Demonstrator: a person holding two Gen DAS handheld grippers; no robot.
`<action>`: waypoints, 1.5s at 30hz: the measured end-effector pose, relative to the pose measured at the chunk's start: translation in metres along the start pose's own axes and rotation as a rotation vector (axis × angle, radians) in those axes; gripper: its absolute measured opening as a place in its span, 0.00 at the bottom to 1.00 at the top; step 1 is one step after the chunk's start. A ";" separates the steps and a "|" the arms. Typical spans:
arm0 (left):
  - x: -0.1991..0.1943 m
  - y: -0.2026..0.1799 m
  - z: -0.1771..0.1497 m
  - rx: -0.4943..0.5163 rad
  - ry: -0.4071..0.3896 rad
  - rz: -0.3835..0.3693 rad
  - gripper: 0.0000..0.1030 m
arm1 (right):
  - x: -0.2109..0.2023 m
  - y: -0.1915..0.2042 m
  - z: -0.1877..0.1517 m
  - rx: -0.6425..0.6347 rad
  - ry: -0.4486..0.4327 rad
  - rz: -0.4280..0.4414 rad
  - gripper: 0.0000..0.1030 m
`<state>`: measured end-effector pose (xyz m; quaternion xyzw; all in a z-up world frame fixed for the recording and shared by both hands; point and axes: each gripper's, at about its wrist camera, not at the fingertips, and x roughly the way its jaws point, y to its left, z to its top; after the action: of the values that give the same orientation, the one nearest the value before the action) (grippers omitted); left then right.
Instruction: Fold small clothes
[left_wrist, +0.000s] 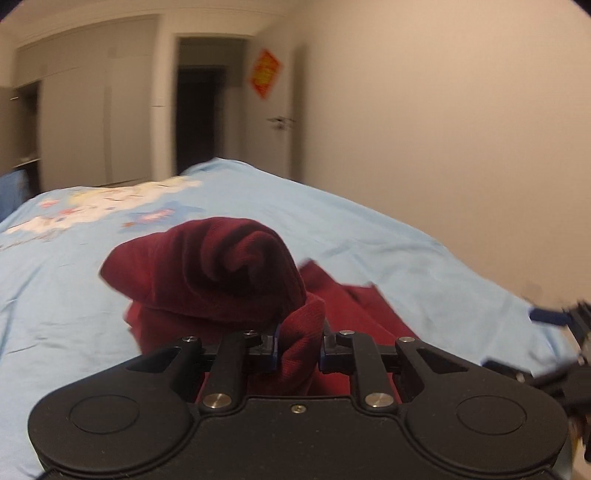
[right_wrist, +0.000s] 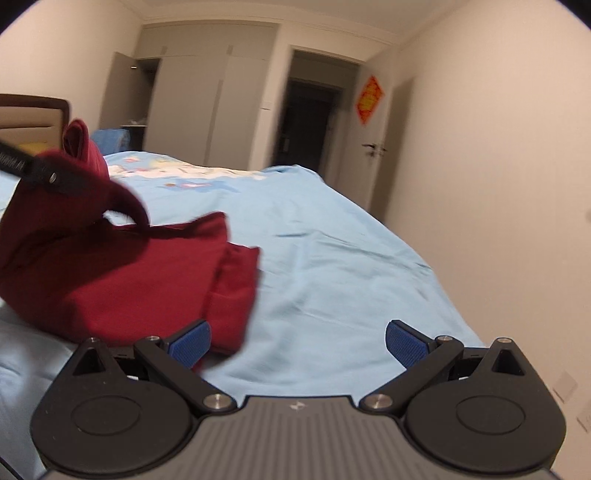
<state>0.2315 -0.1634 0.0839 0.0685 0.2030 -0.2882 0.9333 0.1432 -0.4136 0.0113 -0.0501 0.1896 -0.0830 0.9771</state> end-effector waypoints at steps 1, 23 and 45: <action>0.005 -0.009 -0.003 0.027 0.018 -0.018 0.18 | 0.000 -0.006 -0.003 0.015 0.009 -0.012 1.00; -0.020 -0.050 -0.052 0.192 0.019 0.050 0.65 | 0.020 -0.041 0.008 0.335 0.056 0.270 1.00; -0.016 -0.046 -0.060 0.116 0.031 0.062 0.10 | 0.159 0.037 0.072 0.371 0.332 0.613 0.18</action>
<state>0.1731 -0.1788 0.0356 0.1333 0.1982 -0.2693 0.9330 0.3208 -0.4016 0.0151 0.2003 0.3331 0.1728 0.9050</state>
